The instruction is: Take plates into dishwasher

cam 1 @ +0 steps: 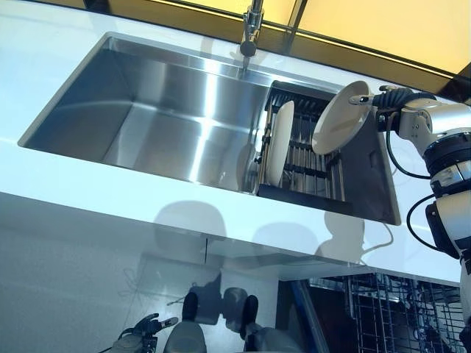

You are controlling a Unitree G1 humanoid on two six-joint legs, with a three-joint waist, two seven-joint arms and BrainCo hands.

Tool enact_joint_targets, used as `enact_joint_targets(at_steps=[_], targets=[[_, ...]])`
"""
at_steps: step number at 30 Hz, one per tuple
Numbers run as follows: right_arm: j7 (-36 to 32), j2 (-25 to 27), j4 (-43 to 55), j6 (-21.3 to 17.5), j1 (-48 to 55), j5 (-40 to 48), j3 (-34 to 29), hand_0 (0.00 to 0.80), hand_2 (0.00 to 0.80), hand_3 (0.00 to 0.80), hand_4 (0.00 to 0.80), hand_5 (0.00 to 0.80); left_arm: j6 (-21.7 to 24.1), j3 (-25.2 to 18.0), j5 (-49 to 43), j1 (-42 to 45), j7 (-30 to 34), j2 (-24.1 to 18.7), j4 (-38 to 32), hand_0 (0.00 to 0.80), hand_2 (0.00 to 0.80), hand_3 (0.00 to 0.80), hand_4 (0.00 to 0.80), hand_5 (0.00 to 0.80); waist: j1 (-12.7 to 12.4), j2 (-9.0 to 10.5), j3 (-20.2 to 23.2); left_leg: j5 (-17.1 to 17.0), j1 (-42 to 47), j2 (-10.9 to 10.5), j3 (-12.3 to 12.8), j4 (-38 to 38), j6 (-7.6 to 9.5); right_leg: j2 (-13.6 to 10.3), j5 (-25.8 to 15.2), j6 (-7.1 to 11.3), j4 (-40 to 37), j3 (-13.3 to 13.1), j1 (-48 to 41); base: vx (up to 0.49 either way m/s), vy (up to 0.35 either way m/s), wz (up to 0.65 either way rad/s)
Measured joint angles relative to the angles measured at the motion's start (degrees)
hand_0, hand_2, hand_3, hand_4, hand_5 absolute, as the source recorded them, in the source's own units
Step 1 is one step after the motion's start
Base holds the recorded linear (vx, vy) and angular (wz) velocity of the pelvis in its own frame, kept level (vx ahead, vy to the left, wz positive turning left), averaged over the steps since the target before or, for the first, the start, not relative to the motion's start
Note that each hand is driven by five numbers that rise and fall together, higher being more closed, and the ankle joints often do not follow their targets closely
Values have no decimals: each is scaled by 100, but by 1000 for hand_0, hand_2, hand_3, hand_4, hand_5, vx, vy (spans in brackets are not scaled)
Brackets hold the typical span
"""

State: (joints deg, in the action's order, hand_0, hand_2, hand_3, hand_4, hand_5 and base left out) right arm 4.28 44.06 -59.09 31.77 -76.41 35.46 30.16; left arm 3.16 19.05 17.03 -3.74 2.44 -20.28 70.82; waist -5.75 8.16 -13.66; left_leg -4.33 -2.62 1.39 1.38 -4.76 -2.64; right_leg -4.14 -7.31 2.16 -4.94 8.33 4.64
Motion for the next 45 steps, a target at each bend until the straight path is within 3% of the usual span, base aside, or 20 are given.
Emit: enact_joint_targets(at_steps=[45], targets=[[-27,-34,-229,107,-96,-2,196,0,0,0,0,0,111,72,248,-1,23,2,-16,0,0,0,0,0,-14,-58,-177,0,-14,0,3,0,0,1,0,0,-1,-6,14,0,0,0]])
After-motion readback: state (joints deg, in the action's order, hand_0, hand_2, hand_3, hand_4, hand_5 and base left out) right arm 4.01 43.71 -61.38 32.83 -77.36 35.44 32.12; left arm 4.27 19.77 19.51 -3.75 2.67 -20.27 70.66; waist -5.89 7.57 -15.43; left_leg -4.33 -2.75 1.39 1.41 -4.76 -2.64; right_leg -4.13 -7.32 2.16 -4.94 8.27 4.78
